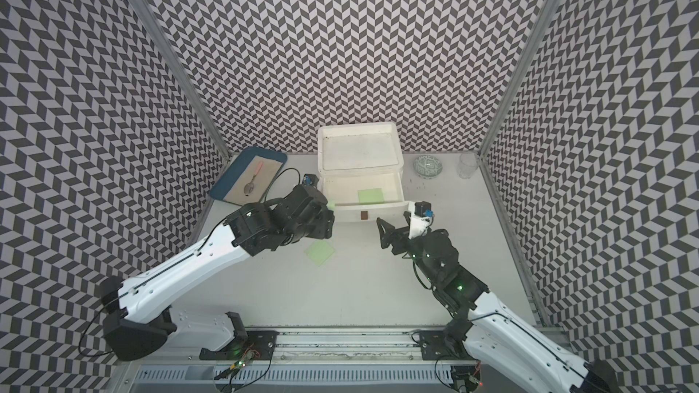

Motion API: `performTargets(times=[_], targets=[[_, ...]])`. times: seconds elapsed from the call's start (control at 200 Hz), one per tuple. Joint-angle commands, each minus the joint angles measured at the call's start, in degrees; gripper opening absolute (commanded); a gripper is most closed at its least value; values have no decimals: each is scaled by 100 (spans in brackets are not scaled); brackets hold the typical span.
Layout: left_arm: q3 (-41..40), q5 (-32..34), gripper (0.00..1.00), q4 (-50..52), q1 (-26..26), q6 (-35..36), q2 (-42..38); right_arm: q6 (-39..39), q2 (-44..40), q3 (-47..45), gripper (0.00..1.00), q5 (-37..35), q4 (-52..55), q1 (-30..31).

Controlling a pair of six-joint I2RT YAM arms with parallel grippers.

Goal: Please put the sticky notes in the drawer by color
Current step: Place the sticky notes in the drawer.

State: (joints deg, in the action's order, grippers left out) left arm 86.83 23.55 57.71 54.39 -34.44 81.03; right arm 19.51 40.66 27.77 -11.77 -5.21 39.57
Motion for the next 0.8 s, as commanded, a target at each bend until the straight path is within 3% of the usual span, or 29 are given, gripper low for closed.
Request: performTargets(times=[0.0,0.12,0.265,0.381,0.791], targets=[[532,431,76,-480,-35,641,656,37,-86,-44,94,-216,-244,-26],[985,381,76,-1011,-232,986,1130,33,-261,-152,94,-290,-263,-28],[1426,-414,77,-1403,-689,1285,1602,24,-366,-184,94,-311,-257,-38],[1719,-594,77,-1357,-839,1325,1910,15,-336,-176,94,-318,-250,-42],[1182,-745,81,-1722,-817,1220,1626,-5,-271,-185,94,-374,-244,-46]])
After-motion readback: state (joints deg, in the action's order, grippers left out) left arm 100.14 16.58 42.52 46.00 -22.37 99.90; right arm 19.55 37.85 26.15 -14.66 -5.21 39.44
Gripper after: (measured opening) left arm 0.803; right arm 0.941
